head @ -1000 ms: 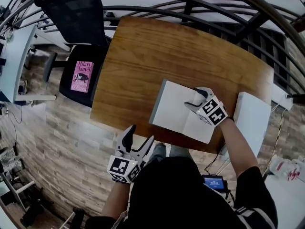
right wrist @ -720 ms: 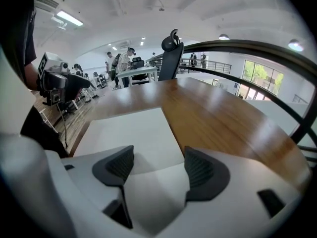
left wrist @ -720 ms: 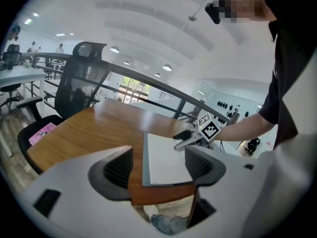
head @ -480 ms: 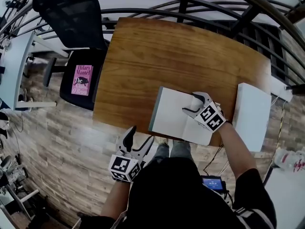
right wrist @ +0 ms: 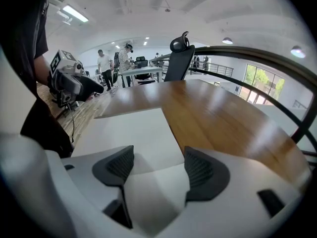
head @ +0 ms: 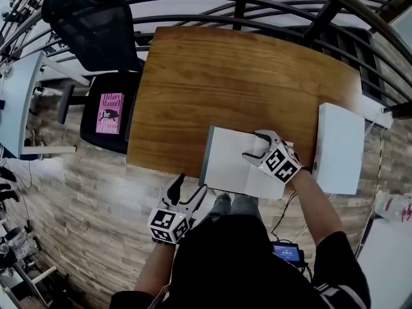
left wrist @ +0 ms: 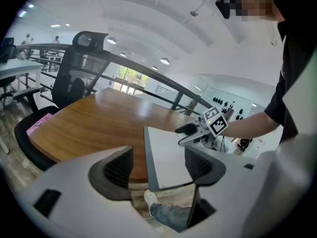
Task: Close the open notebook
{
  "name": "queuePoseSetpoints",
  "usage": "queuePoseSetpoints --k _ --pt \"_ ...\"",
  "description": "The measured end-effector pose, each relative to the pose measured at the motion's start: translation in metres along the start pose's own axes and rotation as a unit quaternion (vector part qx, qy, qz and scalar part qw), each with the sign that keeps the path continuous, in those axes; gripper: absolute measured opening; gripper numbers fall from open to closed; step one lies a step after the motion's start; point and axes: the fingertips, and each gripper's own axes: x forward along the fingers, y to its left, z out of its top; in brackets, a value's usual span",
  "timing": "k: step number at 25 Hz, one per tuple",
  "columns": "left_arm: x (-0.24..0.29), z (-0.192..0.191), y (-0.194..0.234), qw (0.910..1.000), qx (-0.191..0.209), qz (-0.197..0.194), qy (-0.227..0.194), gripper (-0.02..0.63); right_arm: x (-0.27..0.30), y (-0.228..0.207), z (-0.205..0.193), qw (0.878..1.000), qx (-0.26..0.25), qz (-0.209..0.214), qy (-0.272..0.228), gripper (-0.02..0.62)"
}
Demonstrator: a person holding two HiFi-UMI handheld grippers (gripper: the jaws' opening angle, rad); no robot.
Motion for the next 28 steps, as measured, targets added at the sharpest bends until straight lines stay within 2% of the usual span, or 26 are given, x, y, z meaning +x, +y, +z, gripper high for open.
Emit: queuePoseSetpoints --k 11,15,19,21,23,26,28 --pt "0.017 -0.041 0.005 0.9980 -0.040 -0.002 0.049 0.333 -0.003 0.004 -0.003 1.000 -0.004 -0.010 -0.016 0.319" --pt "0.019 -0.057 0.010 0.9949 -0.083 0.006 0.057 0.333 -0.004 0.006 -0.003 1.000 -0.009 -0.005 -0.028 0.314" --pt "0.025 -0.072 0.008 0.9886 -0.133 -0.010 0.071 0.331 -0.005 0.010 -0.001 0.999 -0.020 0.003 -0.032 0.307" --pt "0.031 -0.076 0.005 0.9833 -0.166 -0.025 0.071 0.328 -0.005 0.016 0.001 0.998 -0.045 0.009 -0.031 0.264" --pt "0.038 -0.079 0.001 0.9760 -0.204 -0.042 0.065 0.297 -0.003 0.020 0.000 0.997 -0.068 0.009 -0.030 0.224" --pt "0.043 -0.079 0.000 0.9664 -0.245 -0.057 0.054 0.238 -0.004 0.017 -0.001 0.998 -0.051 0.001 -0.034 0.247" --pt "0.044 -0.079 0.002 0.9646 -0.254 -0.053 0.050 0.193 -0.005 0.013 -0.001 0.999 -0.039 -0.003 -0.034 0.273"
